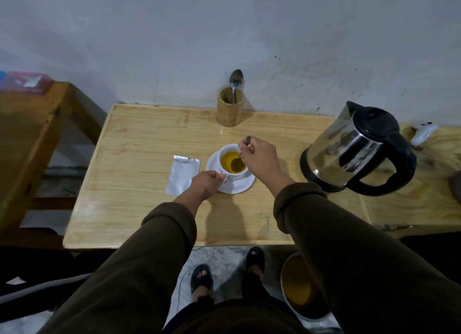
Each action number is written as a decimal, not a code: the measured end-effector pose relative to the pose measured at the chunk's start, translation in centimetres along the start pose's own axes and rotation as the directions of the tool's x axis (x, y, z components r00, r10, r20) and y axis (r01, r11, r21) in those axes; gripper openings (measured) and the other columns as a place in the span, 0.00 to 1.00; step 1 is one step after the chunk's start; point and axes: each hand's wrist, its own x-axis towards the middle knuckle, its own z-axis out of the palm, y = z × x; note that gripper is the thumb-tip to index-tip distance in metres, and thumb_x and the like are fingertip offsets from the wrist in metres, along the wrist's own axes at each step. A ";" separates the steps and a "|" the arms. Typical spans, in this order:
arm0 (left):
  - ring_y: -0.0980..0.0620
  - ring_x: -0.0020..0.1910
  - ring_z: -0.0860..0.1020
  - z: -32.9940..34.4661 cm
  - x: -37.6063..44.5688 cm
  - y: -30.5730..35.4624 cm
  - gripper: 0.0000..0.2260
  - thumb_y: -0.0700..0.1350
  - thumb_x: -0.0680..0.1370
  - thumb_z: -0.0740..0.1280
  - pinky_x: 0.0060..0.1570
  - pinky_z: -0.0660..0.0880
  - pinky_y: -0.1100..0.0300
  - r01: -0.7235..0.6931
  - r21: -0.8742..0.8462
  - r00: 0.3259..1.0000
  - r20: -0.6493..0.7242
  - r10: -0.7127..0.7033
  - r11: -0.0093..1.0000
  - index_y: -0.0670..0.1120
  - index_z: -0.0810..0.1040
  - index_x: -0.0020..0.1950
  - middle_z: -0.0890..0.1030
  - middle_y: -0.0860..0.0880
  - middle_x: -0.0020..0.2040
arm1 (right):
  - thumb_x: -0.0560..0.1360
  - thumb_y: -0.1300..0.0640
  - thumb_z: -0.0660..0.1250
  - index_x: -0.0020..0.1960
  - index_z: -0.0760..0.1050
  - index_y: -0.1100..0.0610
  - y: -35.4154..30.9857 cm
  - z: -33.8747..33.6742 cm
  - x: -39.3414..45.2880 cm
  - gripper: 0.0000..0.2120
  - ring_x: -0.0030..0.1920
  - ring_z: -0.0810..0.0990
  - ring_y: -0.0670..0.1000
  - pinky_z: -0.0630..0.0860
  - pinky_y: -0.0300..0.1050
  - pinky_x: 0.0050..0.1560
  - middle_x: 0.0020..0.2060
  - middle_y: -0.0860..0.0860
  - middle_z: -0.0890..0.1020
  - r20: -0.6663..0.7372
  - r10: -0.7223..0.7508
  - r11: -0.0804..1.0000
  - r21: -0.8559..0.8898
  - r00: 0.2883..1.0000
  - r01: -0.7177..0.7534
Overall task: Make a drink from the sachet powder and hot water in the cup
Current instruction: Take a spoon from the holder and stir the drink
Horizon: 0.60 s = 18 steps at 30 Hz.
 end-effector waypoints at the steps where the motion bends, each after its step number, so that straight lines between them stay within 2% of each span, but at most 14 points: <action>1: 0.42 0.61 0.75 0.0 0.0 0.0 0.21 0.55 0.80 0.57 0.61 0.71 0.53 0.002 -0.007 1.000 -0.002 -0.002 1.000 0.42 0.78 0.61 0.79 0.41 0.62 | 0.79 0.52 0.60 0.50 0.78 0.60 0.0 0.0 0.0 0.13 0.43 0.77 0.52 0.71 0.42 0.45 0.41 0.56 0.82 -0.012 -0.016 0.999 -0.030 1.000 0.015; 4: 0.42 0.61 0.75 0.0 -0.1 0.1 0.21 0.56 0.80 0.57 0.61 0.71 0.52 0.004 -0.014 1.000 -0.008 -0.004 1.000 0.42 0.78 0.61 0.79 0.41 0.62 | 0.80 0.52 0.58 0.47 0.78 0.64 -0.2 0.0 0.0 0.17 0.41 0.74 0.52 0.67 0.41 0.43 0.41 0.59 0.82 -0.038 -0.034 0.996 -0.086 0.999 0.031; 6: 0.42 0.61 0.75 0.1 -0.2 0.1 0.21 0.55 0.80 0.57 0.61 0.71 0.52 0.004 -0.008 1.000 -0.012 -0.004 1.000 0.42 0.78 0.61 0.79 0.41 0.62 | 0.80 0.52 0.57 0.47 0.78 0.65 -0.2 0.2 0.2 0.18 0.42 0.77 0.54 0.71 0.43 0.44 0.42 0.59 0.83 -0.026 -0.027 0.995 -0.094 0.999 0.024; 8: 0.42 0.61 0.75 0.1 -0.3 0.3 0.21 0.55 0.80 0.56 0.60 0.71 0.53 0.005 0.000 1.000 -0.017 -0.005 1.000 0.42 0.78 0.61 0.79 0.41 0.62 | 0.79 0.52 0.58 0.48 0.80 0.64 0.0 0.4 0.4 0.18 0.46 0.81 0.57 0.77 0.47 0.52 0.43 0.59 0.85 0.006 -0.022 0.997 -0.068 1.000 0.022; 12: 0.42 0.62 0.75 0.1 -0.4 0.5 0.21 0.55 0.81 0.56 0.61 0.71 0.53 0.009 0.009 1.000 -0.029 -0.008 1.000 0.42 0.77 0.63 0.78 0.41 0.63 | 0.78 0.52 0.58 0.48 0.80 0.63 0.1 0.5 0.3 0.17 0.46 0.83 0.59 0.78 0.54 0.55 0.43 0.59 0.85 0.047 -0.009 0.999 -0.050 0.999 0.011; 15: 0.42 0.63 0.74 0.1 -0.6 0.6 0.21 0.55 0.81 0.56 0.62 0.70 0.52 0.004 0.024 1.000 -0.030 -0.003 1.000 0.42 0.76 0.64 0.77 0.41 0.64 | 0.79 0.52 0.57 0.51 0.79 0.63 -0.1 0.0 0.2 0.16 0.49 0.81 0.58 0.77 0.53 0.56 0.45 0.59 0.84 0.069 -0.019 0.996 -0.083 0.997 0.025; 18: 0.42 0.64 0.74 0.1 -0.5 0.8 0.22 0.55 0.81 0.55 0.63 0.70 0.51 0.011 0.043 1.000 -0.027 -0.010 0.999 0.42 0.75 0.65 0.77 0.41 0.64 | 0.80 0.54 0.56 0.56 0.77 0.63 -0.2 -0.4 0.2 0.16 0.53 0.79 0.60 0.73 0.48 0.54 0.50 0.61 0.82 0.088 -0.064 0.978 -0.191 0.994 0.080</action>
